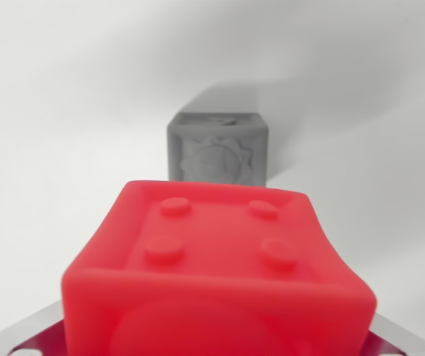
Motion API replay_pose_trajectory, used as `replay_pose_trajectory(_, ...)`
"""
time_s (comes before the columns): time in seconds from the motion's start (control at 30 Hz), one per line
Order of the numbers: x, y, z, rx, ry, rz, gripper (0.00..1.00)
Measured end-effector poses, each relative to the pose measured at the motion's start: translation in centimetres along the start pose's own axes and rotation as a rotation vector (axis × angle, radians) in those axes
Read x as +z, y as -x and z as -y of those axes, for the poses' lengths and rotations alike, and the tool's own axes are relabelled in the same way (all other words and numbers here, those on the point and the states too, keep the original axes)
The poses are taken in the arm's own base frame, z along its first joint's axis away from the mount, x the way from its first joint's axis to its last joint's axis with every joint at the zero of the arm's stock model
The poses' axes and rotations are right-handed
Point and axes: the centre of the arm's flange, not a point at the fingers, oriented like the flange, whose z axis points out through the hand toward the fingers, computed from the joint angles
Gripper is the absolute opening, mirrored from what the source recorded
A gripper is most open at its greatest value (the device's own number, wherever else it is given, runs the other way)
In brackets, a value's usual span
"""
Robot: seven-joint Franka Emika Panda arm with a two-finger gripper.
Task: Destack cube
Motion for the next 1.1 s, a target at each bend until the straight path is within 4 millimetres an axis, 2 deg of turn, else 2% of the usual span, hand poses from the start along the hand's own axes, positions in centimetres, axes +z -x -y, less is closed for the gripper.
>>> replay_pose_trajectory(0.37, -3.1, 0.0, 0.0, 0.003, -0.005, 0.000, 0.00)
replay_pose_trajectory(1.1, -0.3, 2.8, -1.8, 0.032, 0.005, 0.001, 0.00)
